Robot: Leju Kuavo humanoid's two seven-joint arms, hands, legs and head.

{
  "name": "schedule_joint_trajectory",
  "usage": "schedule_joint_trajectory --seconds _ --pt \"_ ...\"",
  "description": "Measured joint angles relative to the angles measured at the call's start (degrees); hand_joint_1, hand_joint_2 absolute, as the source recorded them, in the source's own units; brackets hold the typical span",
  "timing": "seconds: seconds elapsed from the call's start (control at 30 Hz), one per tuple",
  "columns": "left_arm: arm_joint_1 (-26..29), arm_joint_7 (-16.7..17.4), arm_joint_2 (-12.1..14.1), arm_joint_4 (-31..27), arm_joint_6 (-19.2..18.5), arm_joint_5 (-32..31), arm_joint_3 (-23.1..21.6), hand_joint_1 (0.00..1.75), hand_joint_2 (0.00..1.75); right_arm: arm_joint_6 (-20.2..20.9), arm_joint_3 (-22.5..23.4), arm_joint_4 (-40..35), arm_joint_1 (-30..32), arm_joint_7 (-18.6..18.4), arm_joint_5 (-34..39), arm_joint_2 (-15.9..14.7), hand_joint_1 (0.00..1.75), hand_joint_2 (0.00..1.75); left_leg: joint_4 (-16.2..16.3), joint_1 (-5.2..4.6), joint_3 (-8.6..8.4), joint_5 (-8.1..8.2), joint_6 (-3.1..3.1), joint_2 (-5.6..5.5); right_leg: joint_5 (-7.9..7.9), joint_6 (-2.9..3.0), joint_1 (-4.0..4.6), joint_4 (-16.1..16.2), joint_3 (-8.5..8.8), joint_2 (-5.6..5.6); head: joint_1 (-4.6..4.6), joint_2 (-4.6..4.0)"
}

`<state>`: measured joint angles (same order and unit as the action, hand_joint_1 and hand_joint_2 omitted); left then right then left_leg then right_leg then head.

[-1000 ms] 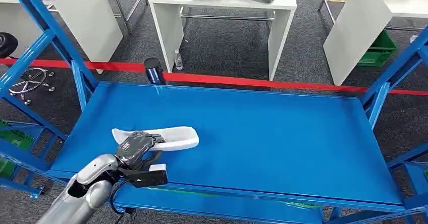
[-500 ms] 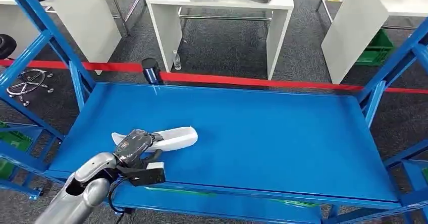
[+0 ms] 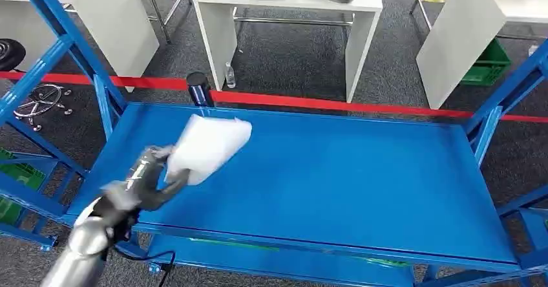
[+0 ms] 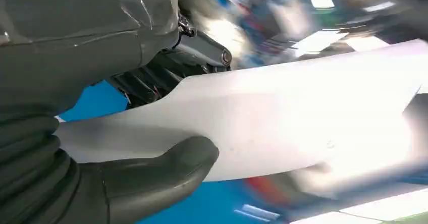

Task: Take the parts from the cabinet and place them on the table.

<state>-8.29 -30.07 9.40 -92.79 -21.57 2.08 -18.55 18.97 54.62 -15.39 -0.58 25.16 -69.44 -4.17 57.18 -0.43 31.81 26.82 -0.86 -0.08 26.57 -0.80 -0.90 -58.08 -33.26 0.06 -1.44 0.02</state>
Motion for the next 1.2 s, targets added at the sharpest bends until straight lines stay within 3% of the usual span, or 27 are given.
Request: schedule_joint_trajectory --seconds 0.03,0.07,0.1,0.13,0.2,0.23,0.27,0.3,0.33,0.4,0.43,0.53,0.57,0.6,0.63,0.7,0.73,0.77,0.8,0.83,0.9,0.97,1.03,1.1,1.13,1.2 --pt "0.1 0.1 -0.8 -1.8 -2.5 4.9 0.7 1.64 1.75 0.2 0.0 0.0 0.0 0.0 0.0 0.0 0.0 0.0 0.0 0.1 -0.03 -0.05 0.11 0.01 -0.06 0.28 0.06 0.0 -0.03 0.0 0.09 0.0" --pt "0.1 0.1 -1.3 -3.5 -4.5 8.8 1.2 1.64 1.75 0.4 0.0 0.0 -0.1 0.0 0.0 0.1 0.0 0.0 0.2 0.21 0.01 0.24 0.3 0.0 -0.22 0.62 -0.58 0.2 0.08 0.02 0.07 0.0" --pt "0.1 0.2 -1.8 -5.5 -6.1 11.4 1.7 1.64 1.75 0.4 0.0 -0.3 -0.3 0.0 0.1 0.1 0.0 0.0 1.2 0.26 0.63 1.15 0.68 0.01 -0.19 0.88 -0.57 0.2 0.2 0.06 0.03 0.0" --pt "0.1 0.2 -2.3 -7.1 -7.0 13.1 1.9 1.64 1.75 0.5 0.0 -0.6 -0.4 0.0 0.2 0.2 0.0 0.0 4.0 0.38 1.76 2.97 1.05 0.01 -0.21 1.23 -0.59 0.2 0.26 0.07 -0.2 0.0" --pt "0.0 0.2 -3.0 -9.4 -9.0 16.4 1.8 1.64 1.75 0.7 0.0 -0.9 -0.6 -0.1 0.4 0.4 0.0 0.0 13.8 0.71 6.43 7.48 1.62 0.02 -0.15 1.32 -0.51 0.2 0.15 0.06 -0.2 0.0" --pt "0.0 0.3 -3.4 -10.2 -9.6 17.4 1.7 1.64 1.75 0.7 -0.1 -1.0 -0.6 -0.2 0.4 0.4 0.0 0.0 17.7 0.78 8.41 8.7 1.71 0.02 -0.15 1.33 -0.44 0.2 0.14 0.04 -0.2 0.0" --pt "0.0 0.4 -3.7 -11.2 -9.9 17.8 1.7 1.64 1.75 0.7 -0.1 -1.2 -0.6 -0.2 0.4 0.4 0.0 0.0 19.3 0.8 9.31 8.54 1.67 0.02 -0.15 1.33 -0.39 0.2 0.15 0.03 -0.2 0.0" --pt "0.0 0.5 -3.9 -11.9 -10.1 17.9 1.7 1.64 1.75 0.7 -0.1 -1.3 -0.7 -0.3 0.4 0.5 0.0 0.0 17.5 0.8 8.58 6.84 1.5 0.02 -0.15 1.32 -0.29 0.2 0.23 0.06 -0.2 0.0" --pt "0.0 0.5 -4.1 -12.5 -10.8 18.4 1.7 1.64 1.75 0.7 -0.1 -1.4 -0.8 -0.3 0.4 0.6 0.0 0.0 13.5 0.77 6.67 4.47 1.2 0.01 -0.15 1.32 -0.22 0.2 0.33 0.17 -0.2 0.0" --pt "-0.8 0.4 -4.5 -14.0 -13.3 20.3 1.4 1.64 1.75 0.7 -0.2 -1.5 -1.1 -0.5 0.4 0.7 0.0 0.0 2.4 0.38 1.08 -0.39 -0.16 -0.05 -0.15 1.31 0.03 0.2 0.57 0.4 -0.22 0.0" --pt "-1.6 0.6 -4.7 -14.9 -14.7 21.7 1.1 1.64 1.75 0.7 -0.3 -1.5 -1.2 -0.6 0.4 1.0 0.0 0.0 0.6 0.14 0.13 0.59 -0.58 0.06 -0.19 1.2 0.13 0.2 0.45 0.36 -0.11 0.0" --pt "-3.7 2.3 -5.4 -16.8 -17.9 25.6 -1.1 1.64 1.75 0.5 -0.6 -1.8 -1.6 -1.2 0.3 1.2 0.0 0.0 0.4 -0.25 0.53 0.29 -0.76 0.16 -0.52 0.58 0.1 0.6 0.2 0.11 -0.15 0.0" --pt "-4.4 2.8 -5.6 -17.3 -18.0 25.8 -1.7 1.64 1.75 0.5 -0.6 -1.8 -1.7 -1.3 0.3 1.3 0.0 0.0 -0.5 -0.22 0.26 -0.18 -1.15 0.16 -0.74 0.13 0.31 1.0 0.43 0.07 -0.17 0.0" --pt "-4.7 3.0 -5.9 -17.7 -18.0 25.9 -2.1 1.64 1.75 0.5 -0.6 -1.9 -1.8 -1.4 0.3 1.4 0.0 0.0 -1.7 0.5 -0.81 -1.01 -1.12 0.41 -0.34 0.16 0.13 0.1 -0.16 0.01 -0.11 0.0" --pt "-5.4 3.0 -6.1 -17.8 -18.0 26.1 -2.6 1.64 1.75 0.5 -0.7 -1.9 -1.8 -1.4 0.3 1.4 0.0 0.0 -2.2 0.37 -0.95 -1.39 -1.73 0.4 1.16 0.54 0.34 -2.1 -1.07 0.05 -0.07 0.0" --pt "-5.7 3.1 -6.5 -18.1 -18.1 26.1 -3.2 1.64 1.75 0.5 -0.7 -1.9 -1.8 -1.5 0.3 1.3 0.0 0.0 -2.2 0.29 -0.75 -1.48 -1.75 0.41 5.04 0.89 0.19 -11.1 -5.21 0.06 0.11 0.0" --pt "-5.7 3.2 -6.5 -18.1 -18.1 26.0 -3.5 1.64 1.75 0.5 -0.7 -2.0 -1.8 -1.5 0.4 1.2 0.0 0.0 -2.1 0.25 -0.64 -1.48 -1.75 0.41 6.51 0.79 0.11 -15.4 -7.28 0.06 0.11 0.0" --pt "-5.7 3.2 -6.5 -18.1 -18.1 26.0 -3.7 1.64 1.75 0.5 -0.7 -2.0 -1.8 -1.6 0.3 1.3 0.0 0.0 -2.1 0.24 -0.61 -1.48 -1.74 0.41 6.91 0.41 0.02 -17.8 -8.46 0.04 0.15 0.0" --pt "-5.7 3.2 -6.5 -18.1 -18.1 26.0 -3.9 1.64 1.75 0.5 -0.7 -2.0 -1.7 -1.6 0.3 1.3 0.0 0.0 -2.1 0.26 -0.65 -1.46 -1.72 0.41 6.22 -0.15 -0.15 -17.0 -8.19 0.04 0.13 0.0" --pt "-5.8 3.2 -6.5 -18.1 -18.4 26.2 -4.1 1.64 1.75 0.5 -0.7 -2.1 -1.8 -1.6 0.4 1.3 0.0 0.0 -1.9 0.29 -0.71 -1.54 -1.59 0.39 4.51 -0.96 -0.39 -13.4 -6.42 0.02 0.15 0.0" --pt "-6.5 3.3 -6.5 -18.1 -19.0 27.4 -4.7 1.64 1.75 0.5 -0.7 -2.4 -1.8 -1.9 1.0 1.3 0.0 0.0 -0.8 0.48 -0.39 -1.12 -0.96 0.32 0.01 -2.33 -0.83 -2.0 -0.98 -0.16 0.13 0.0" --pt "-7.7 3.7 -6.6 -18.1 -19.1 28.0 -5.7 1.64 1.75 0.5 -0.7 -2.5 -1.9 -2.2 1.6 1.4 0.0 0.0 0.6 -0.06 0.74 -0.67 -0.31 0.02 -0.56 -1.1 -0.71 -0.1 -0.52 -0.08 0.35 0.0" --pt "-8.0 4.1 -6.9 -18.1 -19.1 28.1 -6.5 1.64 1.75 0.7 -0.7 -2.7 -1.8 -2.4 2.1 1.5 0.0 0.0 0.6 0.01 1.08 -0.89 -0.07 0.04 -0.73 -0.57 -0.52 -0.6 -0.97 0.03 0.26 0.0" --pt "-8.7 4.4 -7.0 -18.1 -18.6 28.6 -7.6 1.64 1.75 1.0 -0.5 -2.7 -1.6 -3.1 2.8 1.7 0.0 0.0 1.1 0.33 1.42 -0.5 0.26 0.04 -1.18 0.18 -0.99 -0.4 -1.21 0.08 0.37 0.0" --pt "-9.4 4.5 -7.1 -18.1 -18.2 29.0 -8.3 1.64 1.75 1.1 -0.3 -2.7 -1.5 -4.2 3.4 1.5 0.0 0.0 2.1 0.33 1.92 0.93 0.64 0.07 -1.4 0.53 -0.98 -0.4 -1.43 0.1 0.22 0.0" --pt "-10.9 4.9 -7.2 -18.3 -16.9 29.2 -9.8 1.64 1.75 1.5 0.8 -2.7 -1.1 -7.9 4.7 1.3 0.0 0.0 10.8 0.7 5.0 7.01 1.37 0.05 -1.85 1.19 -0.92 -0.4 -2.11 0.0 0.02 0.0"
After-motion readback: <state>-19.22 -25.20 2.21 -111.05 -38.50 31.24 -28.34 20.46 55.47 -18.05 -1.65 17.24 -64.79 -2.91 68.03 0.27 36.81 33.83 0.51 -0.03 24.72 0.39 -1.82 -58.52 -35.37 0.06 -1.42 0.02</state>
